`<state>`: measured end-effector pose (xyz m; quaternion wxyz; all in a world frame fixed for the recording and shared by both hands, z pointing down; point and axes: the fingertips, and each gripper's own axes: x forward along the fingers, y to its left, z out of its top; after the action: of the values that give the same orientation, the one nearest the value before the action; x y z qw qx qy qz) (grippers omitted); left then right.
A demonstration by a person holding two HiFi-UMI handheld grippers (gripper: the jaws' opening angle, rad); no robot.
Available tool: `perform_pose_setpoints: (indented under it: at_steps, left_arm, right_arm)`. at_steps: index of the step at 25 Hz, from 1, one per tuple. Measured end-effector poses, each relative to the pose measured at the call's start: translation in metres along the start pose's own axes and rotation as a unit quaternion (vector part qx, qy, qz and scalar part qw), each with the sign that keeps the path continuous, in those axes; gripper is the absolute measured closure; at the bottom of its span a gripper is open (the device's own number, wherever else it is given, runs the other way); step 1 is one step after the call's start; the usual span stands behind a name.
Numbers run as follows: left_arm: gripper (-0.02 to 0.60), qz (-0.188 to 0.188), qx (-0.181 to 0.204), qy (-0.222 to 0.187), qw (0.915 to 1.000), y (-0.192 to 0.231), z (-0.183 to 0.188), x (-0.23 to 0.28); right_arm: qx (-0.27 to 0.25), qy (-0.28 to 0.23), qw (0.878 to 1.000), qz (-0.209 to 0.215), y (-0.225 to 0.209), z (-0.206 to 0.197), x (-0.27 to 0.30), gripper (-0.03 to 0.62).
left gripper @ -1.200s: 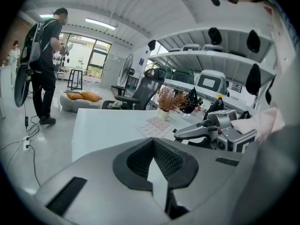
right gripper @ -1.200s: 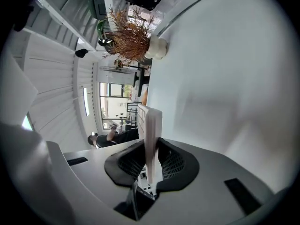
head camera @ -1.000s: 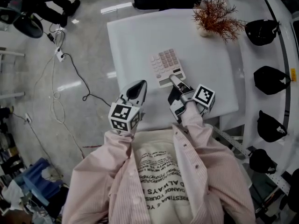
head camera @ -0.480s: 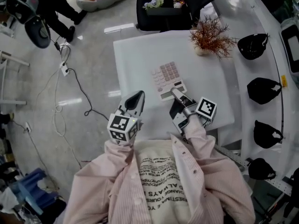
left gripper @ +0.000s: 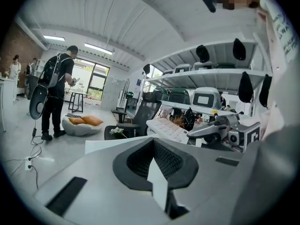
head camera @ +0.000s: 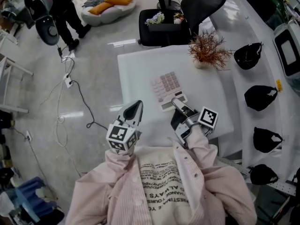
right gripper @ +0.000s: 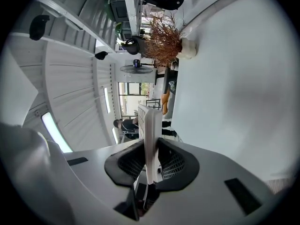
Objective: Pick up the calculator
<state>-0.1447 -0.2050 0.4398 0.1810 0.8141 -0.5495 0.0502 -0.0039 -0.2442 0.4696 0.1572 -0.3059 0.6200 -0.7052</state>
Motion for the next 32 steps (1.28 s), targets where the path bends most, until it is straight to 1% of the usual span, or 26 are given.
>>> perform_pose_setpoints:
  at_steps: [7,16,25,32]
  left_arm:
    - [0.58,0.001,0.003,-0.022,0.9998,-0.001,0.016,-0.012]
    - [0.58,-0.004,0.021,-0.043,0.9989,-0.004,0.031,-0.021]
    - [0.58,-0.005,0.032,-0.05,0.9983,-0.007,0.038,-0.023]
    - [0.58,-0.005,0.031,-0.051,0.9982,-0.007,0.038,-0.023]
  right_arm:
    - [0.005,-0.009,1.0,0.018,0.011,-0.004,-0.014,0.536]
    - [0.005,-0.022,0.999,0.034,0.024,-0.006,-0.025,0.536]
    - [0.006,-0.03,0.999,0.041,0.029,-0.008,-0.029,0.536]
    - [0.01,-0.034,0.999,0.041,0.028,-0.007,-0.032,0.536]
